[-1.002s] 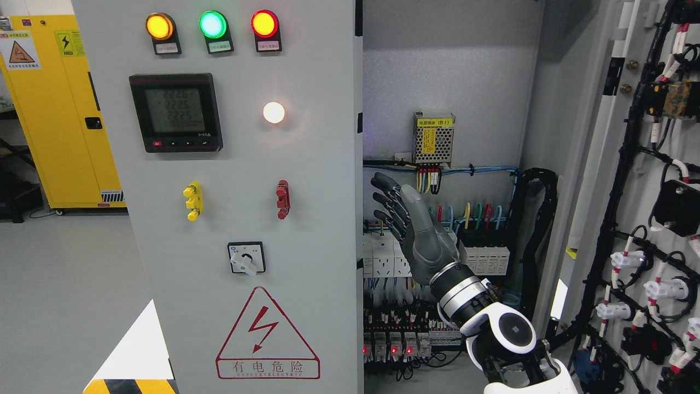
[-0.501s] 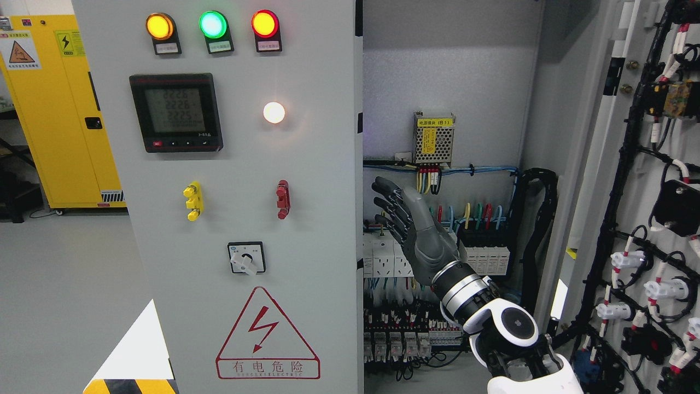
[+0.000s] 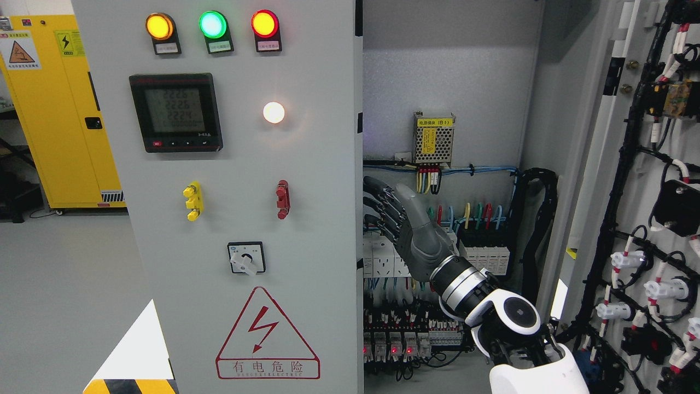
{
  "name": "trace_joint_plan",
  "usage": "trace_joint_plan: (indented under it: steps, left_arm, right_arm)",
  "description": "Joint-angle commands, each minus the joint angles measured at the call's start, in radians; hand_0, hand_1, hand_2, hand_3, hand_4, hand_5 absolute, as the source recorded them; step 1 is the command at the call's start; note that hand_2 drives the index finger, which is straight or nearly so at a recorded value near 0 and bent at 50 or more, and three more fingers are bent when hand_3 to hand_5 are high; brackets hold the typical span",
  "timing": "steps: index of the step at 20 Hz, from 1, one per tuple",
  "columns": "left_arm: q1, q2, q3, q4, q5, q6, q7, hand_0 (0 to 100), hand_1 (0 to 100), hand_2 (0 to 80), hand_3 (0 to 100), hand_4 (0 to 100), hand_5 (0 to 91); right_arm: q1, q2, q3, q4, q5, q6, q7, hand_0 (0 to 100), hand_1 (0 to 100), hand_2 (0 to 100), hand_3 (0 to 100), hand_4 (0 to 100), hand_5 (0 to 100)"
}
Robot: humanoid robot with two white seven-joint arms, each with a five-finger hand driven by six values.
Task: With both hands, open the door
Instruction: 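Hook the right hand's fingers behind the light-panel door's inner edge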
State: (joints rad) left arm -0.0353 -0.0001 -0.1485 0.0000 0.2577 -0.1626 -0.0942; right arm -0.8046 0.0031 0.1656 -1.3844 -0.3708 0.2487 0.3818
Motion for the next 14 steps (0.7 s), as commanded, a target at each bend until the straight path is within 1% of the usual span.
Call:
trace_joint_plan:
  steps: [1,3,6,9,10,12,14]
  left_arm:
    - [0.0,-0.032,0.001,0.018,0.0,0.0,0.001,0,0,0.0,0,0,0.0]
    - [0.0,-0.032,0.001,0.018,0.0,0.0,0.001,0,0,0.0,0,0,0.0]
    - [0.0,-0.034,0.001,0.018,0.0,0.0,0.001,0,0,0.0,0,0,0.0]
    - [0.0,-0.034,0.001,0.018,0.0,0.0,0.001,0,0,0.0,0,0,0.0]
    - [0.0,-0.034,0.001,0.017,0.0,0.0,0.001,0,0,0.0,0,0,0.0]
    - [0.0,-0.034,0.001,0.018,0.0,0.0,0.001,0,0,0.0,0,0,0.0]
    - [0.0,-0.034,0.0,0.018,0.0,0.0,0.001,0,0,0.0,0,0,0.0]
  right_arm:
    - [-0.027,-0.022,-0.018,0.056,-0.045,0.026,0.005,24,0,0,0,0,0]
    - [-0.027,-0.029,-0.018,0.059,-0.046,0.032,0.006,24,0,0,0,0,0]
    - [-0.028,-0.031,-0.018,0.077,-0.046,0.034,0.06,24,0,0,0,0,0]
    - [-0.03,-0.035,-0.023,0.079,-0.046,0.034,0.068,24,0,0,0,0,0]
    - [-0.03,-0.037,-0.024,0.084,-0.046,0.034,0.078,24,0,0,0,0,0]
    - [-0.03,-0.037,-0.024,0.091,-0.046,0.034,0.121,24,0,0,0,0,0]
    - [-0.03,-0.037,-0.026,0.094,-0.045,0.034,0.135,24,0,0,0,0,0]
